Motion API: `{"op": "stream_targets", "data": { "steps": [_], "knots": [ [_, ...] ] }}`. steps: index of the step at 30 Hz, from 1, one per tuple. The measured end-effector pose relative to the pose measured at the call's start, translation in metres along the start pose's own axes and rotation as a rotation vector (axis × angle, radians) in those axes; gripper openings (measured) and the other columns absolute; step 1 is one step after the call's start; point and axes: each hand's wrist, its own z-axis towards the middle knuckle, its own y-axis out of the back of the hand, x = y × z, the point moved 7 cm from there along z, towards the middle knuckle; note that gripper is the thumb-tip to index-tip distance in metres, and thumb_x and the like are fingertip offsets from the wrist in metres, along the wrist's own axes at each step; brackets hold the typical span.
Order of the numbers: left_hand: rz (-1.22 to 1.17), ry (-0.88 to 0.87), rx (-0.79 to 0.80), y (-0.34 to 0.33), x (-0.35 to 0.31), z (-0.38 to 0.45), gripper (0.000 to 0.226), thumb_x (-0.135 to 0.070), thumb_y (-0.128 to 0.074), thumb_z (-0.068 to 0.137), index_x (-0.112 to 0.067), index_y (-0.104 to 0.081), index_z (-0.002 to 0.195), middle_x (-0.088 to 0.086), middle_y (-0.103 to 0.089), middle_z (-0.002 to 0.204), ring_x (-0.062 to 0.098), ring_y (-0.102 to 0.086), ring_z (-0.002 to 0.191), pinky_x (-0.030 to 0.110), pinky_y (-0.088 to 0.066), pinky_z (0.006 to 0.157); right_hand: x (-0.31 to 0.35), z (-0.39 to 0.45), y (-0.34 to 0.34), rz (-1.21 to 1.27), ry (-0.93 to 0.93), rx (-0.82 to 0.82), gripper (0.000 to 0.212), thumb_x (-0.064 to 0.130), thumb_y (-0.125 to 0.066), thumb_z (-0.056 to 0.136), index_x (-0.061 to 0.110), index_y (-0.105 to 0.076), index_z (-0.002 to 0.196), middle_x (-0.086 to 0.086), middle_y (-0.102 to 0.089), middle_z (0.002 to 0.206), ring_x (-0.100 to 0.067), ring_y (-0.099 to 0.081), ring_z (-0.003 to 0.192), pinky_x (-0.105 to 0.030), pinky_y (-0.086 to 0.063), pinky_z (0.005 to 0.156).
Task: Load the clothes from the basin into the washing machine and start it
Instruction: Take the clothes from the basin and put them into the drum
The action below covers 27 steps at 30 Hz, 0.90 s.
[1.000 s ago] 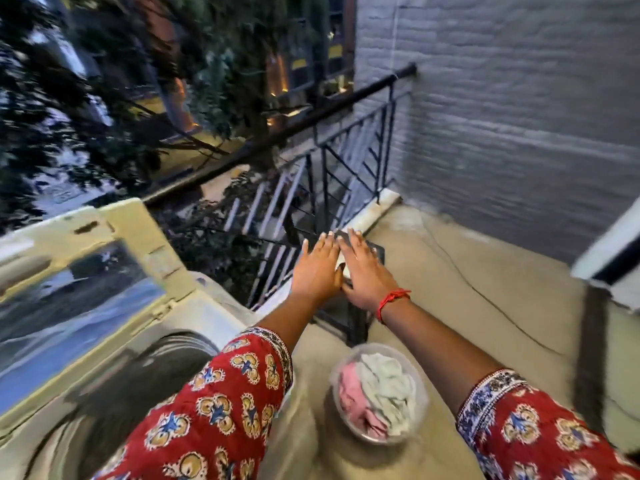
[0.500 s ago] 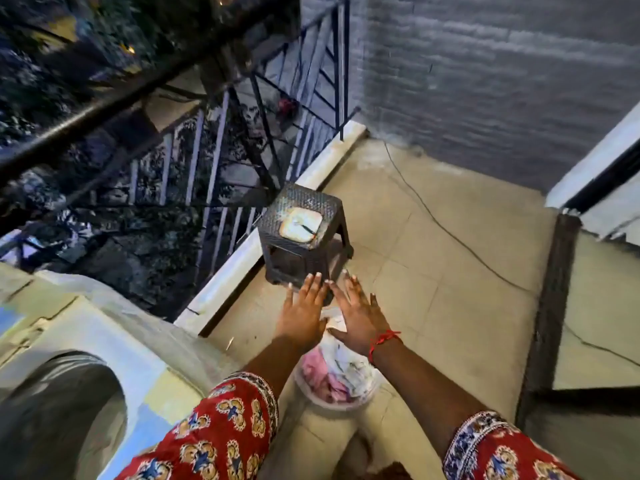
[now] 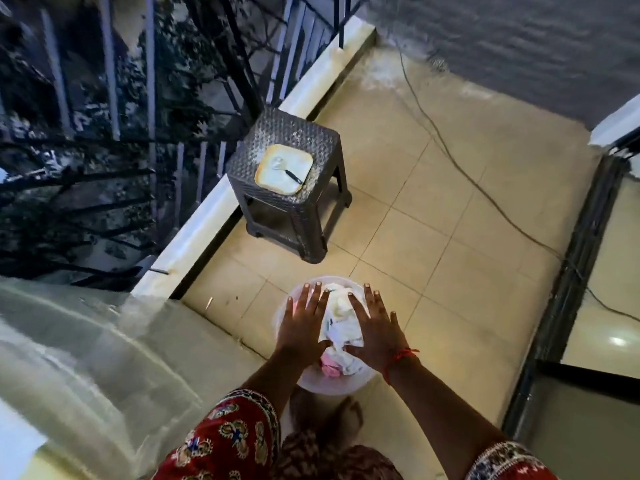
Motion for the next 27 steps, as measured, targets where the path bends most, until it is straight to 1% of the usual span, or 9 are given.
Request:
{"op": "stream_targets", "data": {
  "steps": [4, 9, 14, 17, 19, 21, 23, 25, 27],
  "knots": [
    [-0.008, -0.013, 0.005, -0.059, 0.004, 0.05, 0.104, -0.072, -0.044, 0.083, -0.017, 0.012, 0.152, 0.009, 0.015, 0.16, 0.031, 0.011, 0.148, 0.051, -0.002, 0.121, -0.024, 0.05, -0.059, 0.06, -0.038, 0.051, 0.11, 0.065, -0.064, 0.074, 0.027, 0.003, 0.153, -0.011, 0.012, 0.161, -0.034, 0.002, 0.148, -0.056, -0.023, 0.114],
    [-0.043, -0.062, 0.092, -0.146, 0.005, 0.107, 0.116, -0.071, -0.057, 0.075, -0.018, 0.01, 0.153, 0.01, 0.016, 0.16, 0.034, 0.011, 0.148, 0.053, -0.008, 0.12, -0.042, 0.106, -0.15, 0.126, -0.052, 0.136, 0.12, 0.065, -0.072, 0.066, 0.031, 0.007, 0.152, -0.007, 0.013, 0.161, -0.029, 0.008, 0.149, -0.057, -0.015, 0.116],
    [-0.114, -0.126, 0.157, -0.224, 0.007, 0.142, 0.125, -0.067, -0.068, 0.069, -0.026, 0.02, 0.148, 0.001, 0.024, 0.157, 0.031, 0.017, 0.147, 0.059, -0.007, 0.118, -0.063, 0.144, -0.241, 0.02, -0.121, 0.266, 0.142, 0.069, -0.075, 0.056, 0.037, 0.042, 0.129, 0.0, 0.042, 0.145, -0.036, 0.026, 0.141, -0.073, -0.011, 0.108],
    [-0.106, -0.148, 0.109, -0.272, 0.005, 0.161, 0.149, -0.065, -0.079, 0.053, -0.027, 0.034, 0.142, 0.001, 0.029, 0.156, 0.035, 0.004, 0.148, 0.069, -0.023, 0.109, -0.075, 0.166, -0.299, 0.028, -0.108, 0.251, 0.155, 0.074, -0.075, 0.044, 0.034, 0.051, 0.126, -0.01, 0.045, 0.143, -0.044, 0.025, 0.141, -0.075, -0.015, 0.105],
    [-0.02, -0.15, 0.129, -0.3, 0.003, 0.17, 0.16, -0.072, -0.078, 0.041, -0.025, 0.04, 0.138, 0.006, 0.027, 0.157, 0.041, 0.001, 0.147, 0.072, -0.027, 0.104, -0.078, 0.177, -0.317, 0.058, -0.095, 0.224, 0.156, 0.078, -0.069, 0.038, 0.028, 0.041, 0.137, -0.02, 0.029, 0.154, -0.047, 0.016, 0.143, -0.074, -0.016, 0.106],
    [-0.014, -0.123, 0.134, -0.309, -0.001, 0.177, 0.145, -0.068, -0.077, 0.051, -0.023, 0.022, 0.147, 0.006, 0.016, 0.16, 0.041, 0.002, 0.147, 0.07, -0.027, 0.105, -0.08, 0.186, -0.319, 0.081, -0.059, 0.176, 0.145, 0.067, -0.078, 0.039, 0.009, -0.007, 0.152, -0.028, -0.013, 0.156, -0.051, -0.011, 0.142, -0.069, -0.022, 0.106],
    [-0.019, -0.08, 0.087, -0.295, -0.001, 0.185, 0.119, -0.056, -0.075, 0.064, -0.022, -0.004, 0.152, 0.003, 0.006, 0.162, 0.037, -0.003, 0.148, 0.066, -0.03, 0.105, -0.08, 0.198, -0.307, 0.103, -0.033, 0.092, 0.107, 0.054, -0.087, 0.042, 0.001, -0.055, 0.129, -0.026, -0.056, 0.129, -0.051, -0.049, 0.121, -0.066, -0.038, 0.098],
    [-0.021, -0.039, 0.094, -0.287, 0.0, 0.191, 0.102, -0.047, -0.07, 0.075, -0.02, -0.009, 0.153, 0.0, -0.001, 0.163, 0.034, -0.008, 0.148, 0.062, -0.033, 0.104, -0.075, 0.207, -0.295, 0.106, 0.058, 0.063, 0.08, 0.042, -0.081, 0.058, 0.005, -0.059, 0.126, -0.023, -0.062, 0.122, -0.049, -0.057, 0.107, -0.06, -0.045, 0.094],
    [-0.106, 0.005, 0.107, -0.28, -0.002, 0.193, 0.097, -0.039, -0.067, 0.079, -0.015, -0.01, 0.152, 0.003, -0.019, 0.158, 0.031, -0.017, 0.145, 0.058, -0.037, 0.103, -0.072, 0.209, -0.285, 0.113, 0.068, 0.074, 0.079, 0.035, -0.065, 0.071, 0.006, -0.044, 0.141, -0.023, -0.051, 0.138, -0.051, -0.048, 0.119, -0.054, -0.038, 0.101]
  ]
}}
